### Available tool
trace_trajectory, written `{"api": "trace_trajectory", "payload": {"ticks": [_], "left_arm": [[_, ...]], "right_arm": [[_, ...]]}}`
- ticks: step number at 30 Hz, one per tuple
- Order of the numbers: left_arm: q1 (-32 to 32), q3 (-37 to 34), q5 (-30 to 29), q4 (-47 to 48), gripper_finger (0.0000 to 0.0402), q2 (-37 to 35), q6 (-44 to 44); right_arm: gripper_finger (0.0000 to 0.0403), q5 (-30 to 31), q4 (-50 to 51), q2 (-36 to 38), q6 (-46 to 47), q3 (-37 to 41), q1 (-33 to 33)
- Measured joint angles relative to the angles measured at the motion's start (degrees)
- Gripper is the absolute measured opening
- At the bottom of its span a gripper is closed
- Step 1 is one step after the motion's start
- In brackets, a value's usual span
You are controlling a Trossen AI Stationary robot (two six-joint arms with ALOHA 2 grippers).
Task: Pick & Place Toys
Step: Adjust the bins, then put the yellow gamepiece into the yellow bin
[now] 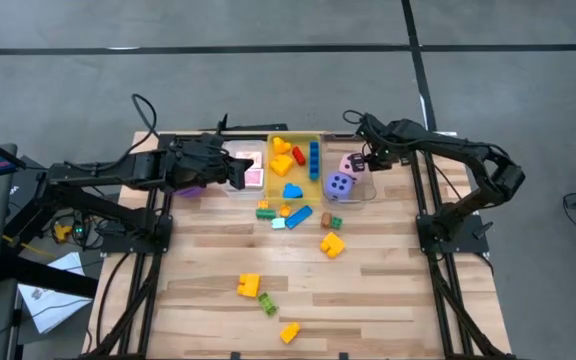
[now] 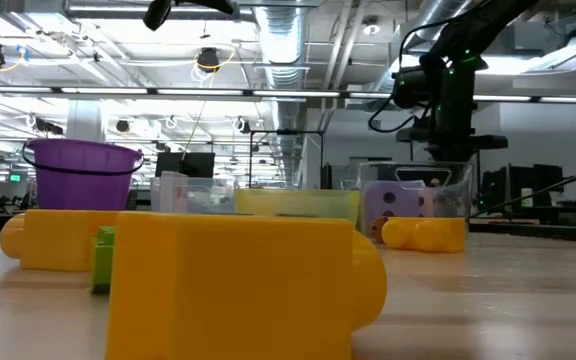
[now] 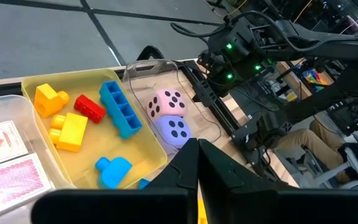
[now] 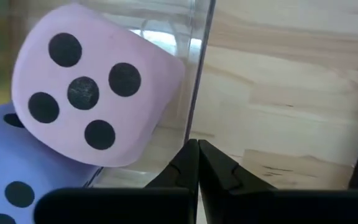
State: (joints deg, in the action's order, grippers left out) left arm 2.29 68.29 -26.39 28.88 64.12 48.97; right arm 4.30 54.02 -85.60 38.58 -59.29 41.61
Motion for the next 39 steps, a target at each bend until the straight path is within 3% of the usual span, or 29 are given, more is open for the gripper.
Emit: {"api": "trace_trajectory", "payload": {"ticks": [14, 23, 33, 39], "left_arm": [[-0.03, 0.02, 0.07, 0.13, 0.0, 0.0, 0.0], [-0.03, 0.04, 0.09, 1.14, 0.0, 0.0, -0.03], [-0.46, 0.04, 0.09, 3.69, 0.0, 0.0, -0.86], [-2.82, 0.04, 0.09, 3.59, 0.0, 0.0, -6.86]], "right_arm": [[0.0, 0.48, -0.33, 1.47, 0.43, -0.02, -0.03], [0.0, 3.22, 0.63, 12.59, 0.44, -0.02, -2.12], [0.0003, 3.32, -3.95, 30.09, 2.12, -0.07, -14.38], [0.0013, 9.27, -9.16, 37.94, 7.34, -0.09, -23.99]]}}
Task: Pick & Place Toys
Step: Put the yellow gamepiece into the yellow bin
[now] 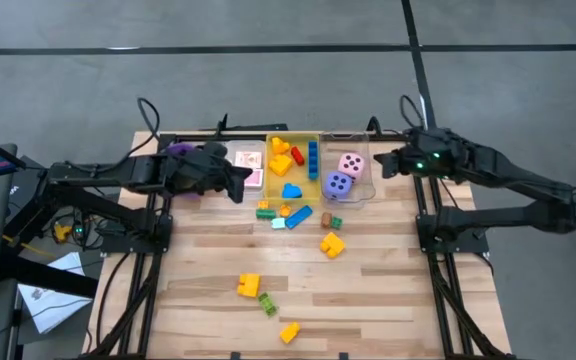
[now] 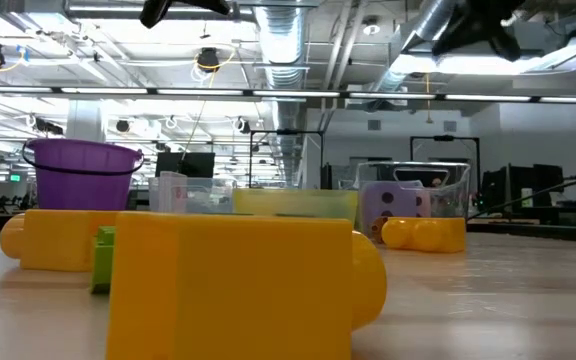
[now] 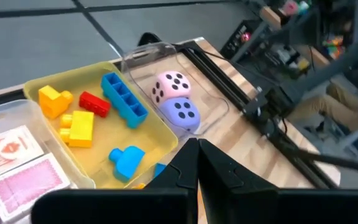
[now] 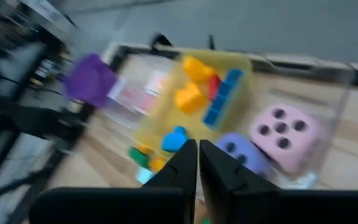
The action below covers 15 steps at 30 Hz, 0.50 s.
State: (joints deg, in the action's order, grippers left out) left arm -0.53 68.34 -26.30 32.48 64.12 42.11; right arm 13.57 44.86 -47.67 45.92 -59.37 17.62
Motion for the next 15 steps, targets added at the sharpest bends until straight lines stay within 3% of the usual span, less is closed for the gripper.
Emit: {"api": "trace_trajectory", "payload": {"ticks": [4, 11, 15], "left_arm": [[-0.94, 0.0, 0.08, -0.33, 0.0, 0.0, -1.5], [-0.94, 0.0, 0.42, -0.92, 0.0, 0.0, -1.62], [-0.92, 0.0, 8.09, -2.53, 0.0004, 0.02, -7.34]], "right_arm": [[0.0033, 2.36, -0.68, 2.37, 2.28, 0.0, -4.07], [0.0103, 6.77, 2.89, 2.91, 6.54, 0.0, -7.39], [0.0155, 6.62, 2.91, 2.89, 7.52, 0.0, -7.94]]}}
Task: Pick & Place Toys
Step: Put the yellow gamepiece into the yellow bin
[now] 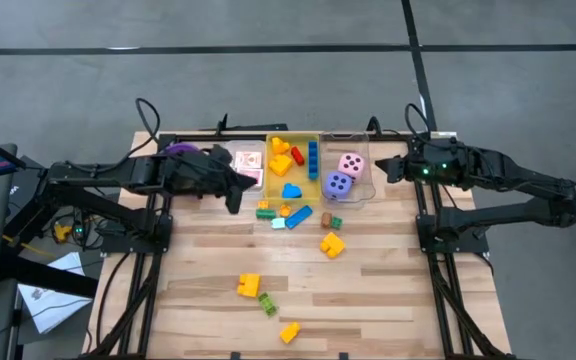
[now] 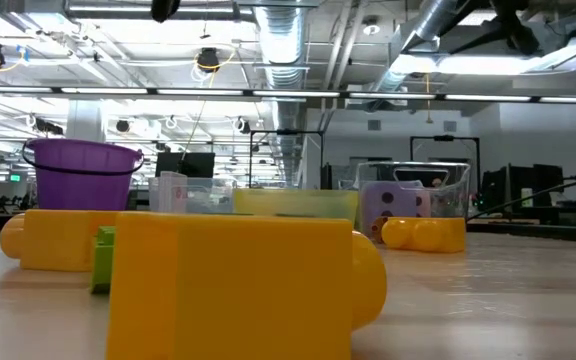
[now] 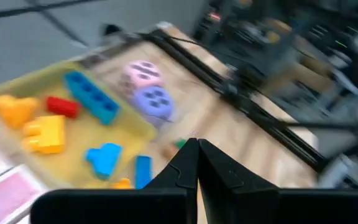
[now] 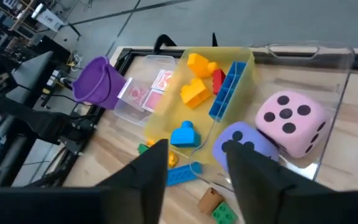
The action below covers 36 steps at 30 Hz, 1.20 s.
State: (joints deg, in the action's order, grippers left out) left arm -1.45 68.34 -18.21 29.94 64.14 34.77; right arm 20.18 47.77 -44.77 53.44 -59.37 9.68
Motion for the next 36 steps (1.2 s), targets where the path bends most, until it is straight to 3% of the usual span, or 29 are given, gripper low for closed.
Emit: {"api": "trace_trajectory", "payload": {"ticks": [6, 11, 19, 24, 31, 36], "left_arm": [[-0.44, 0.0, 14.02, -0.91, 0.0061, 0.02, 0.42], [-6.13, 0.0, 18.7, -1.54, 0.0152, 0.61, -0.68], [-19.78, 0.04, 13.59, -8.09, 0.0313, 2.44, -12.56], [-24.93, 0.02, 12.41, -8.45, 0.0382, 6.22, -11.95], [-29.29, 0.02, 16.14, -6.84, 0.0392, 12.89, -10.38], [-30.93, 0.02, 16.06, 2.64, 0.0399, 17.49, -12.51]], "right_arm": [[0.0234, -0.63, -0.59, 0.02, 0.63, 0.0, -0.33], [0.0264, -2.32, -0.76, 0.0, 1.04, 0.0, -0.36], [0.0266, -3.82, -2.39, 0.0, 0.32, 0.02, -1.33], [0.0266, -3.82, -3.87, 0.02, 0.15, 0.02, -3.12], [0.0266, -3.82, -3.69, 0.02, 0.17, 0.02, -4.53], [0.0266, -3.98, -3.67, 0.0, 0.17, 0.02, -4.86]]}}
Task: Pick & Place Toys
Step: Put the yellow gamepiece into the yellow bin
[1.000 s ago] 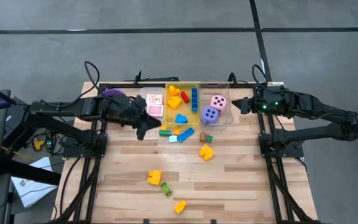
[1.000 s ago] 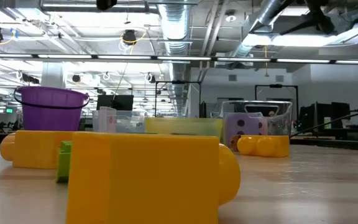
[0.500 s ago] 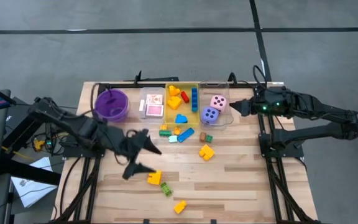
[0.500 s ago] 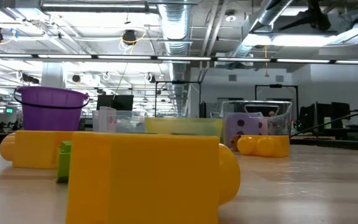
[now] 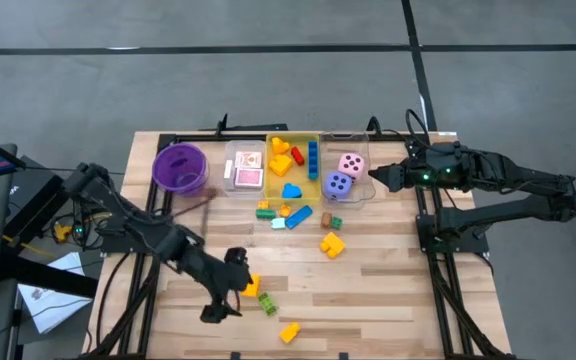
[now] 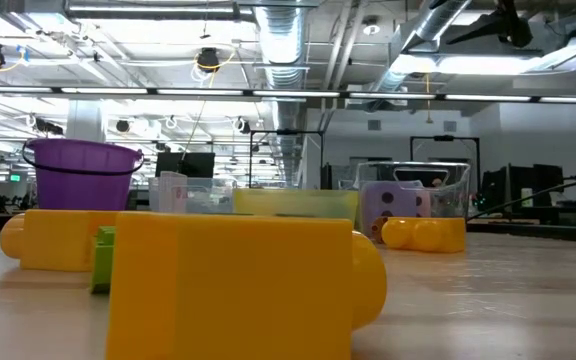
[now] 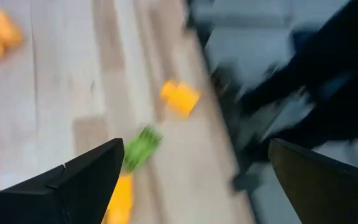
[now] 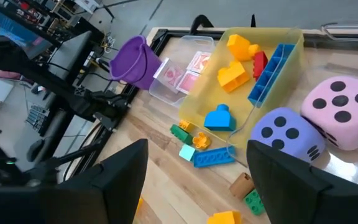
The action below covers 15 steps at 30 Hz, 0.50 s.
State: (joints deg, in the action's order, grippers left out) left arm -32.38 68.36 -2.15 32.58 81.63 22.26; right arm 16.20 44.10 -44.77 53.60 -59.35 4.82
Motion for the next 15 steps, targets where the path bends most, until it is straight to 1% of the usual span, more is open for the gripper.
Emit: {"api": "trace_trajectory", "payload": {"ticks": [2, 6, 15], "left_arm": [[-0.41, 0.0, -1.11, 3.3, 0.0398, 2.28, -2.33], [-0.41, 0.0, -3.11, 4.92, 0.0399, 7.12, -6.59], [0.3, 0.0, -11.05, 5.87, 0.0399, 17.01, -7.15]], "right_arm": [[0.0266, -0.69, -0.01, 0.02, -0.02, 0.0, 0.01], [0.0266, -1.22, 0.04, 0.02, -0.07, 0.0, 0.02], [0.0266, -1.37, 0.24, 0.0, -0.63, 0.02, 0.02]]}}
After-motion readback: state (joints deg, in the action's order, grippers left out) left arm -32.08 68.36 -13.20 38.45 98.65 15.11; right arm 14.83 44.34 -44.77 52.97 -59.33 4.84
